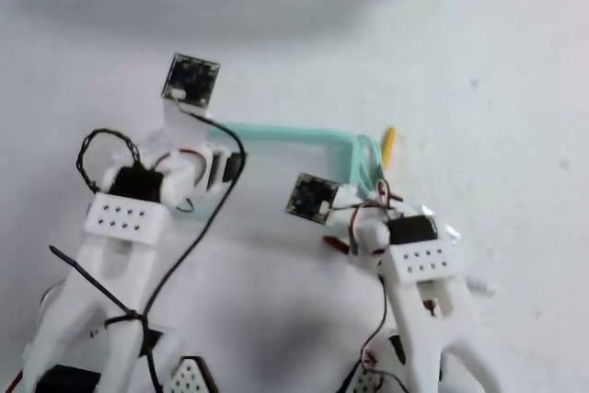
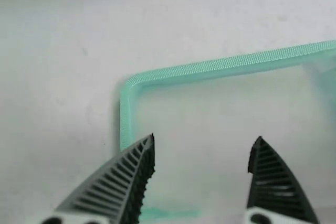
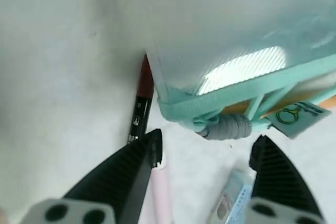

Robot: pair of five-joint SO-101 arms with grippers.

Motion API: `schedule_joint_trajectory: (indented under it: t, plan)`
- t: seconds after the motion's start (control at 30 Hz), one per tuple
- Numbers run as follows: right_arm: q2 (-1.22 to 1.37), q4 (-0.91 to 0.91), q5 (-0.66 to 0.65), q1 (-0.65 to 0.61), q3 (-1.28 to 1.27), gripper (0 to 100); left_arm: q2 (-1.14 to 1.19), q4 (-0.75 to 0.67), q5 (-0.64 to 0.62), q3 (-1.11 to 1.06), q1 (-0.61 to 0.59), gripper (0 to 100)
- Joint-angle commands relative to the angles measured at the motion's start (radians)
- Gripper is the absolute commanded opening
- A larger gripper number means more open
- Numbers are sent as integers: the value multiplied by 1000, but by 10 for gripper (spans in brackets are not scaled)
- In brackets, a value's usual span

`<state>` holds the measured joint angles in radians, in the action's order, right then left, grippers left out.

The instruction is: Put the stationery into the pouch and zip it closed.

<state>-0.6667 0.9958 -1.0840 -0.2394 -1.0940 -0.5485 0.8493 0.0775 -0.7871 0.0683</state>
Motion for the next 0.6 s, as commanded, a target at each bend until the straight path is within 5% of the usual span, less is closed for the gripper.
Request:
schedule_joint_trajectory:
  t: [0.0, 0.43, 0.57]
  plan:
    - [94, -70, -15, 24, 29, 269, -2, -15, 11, 8, -7, 283]
    - [196, -266, -11, -16, 28, 261, -2, -69, 55, -25, -4, 283]
    - [197, -285, -18, -10, 20, 113, -2, -71, 55, -25, -4, 286]
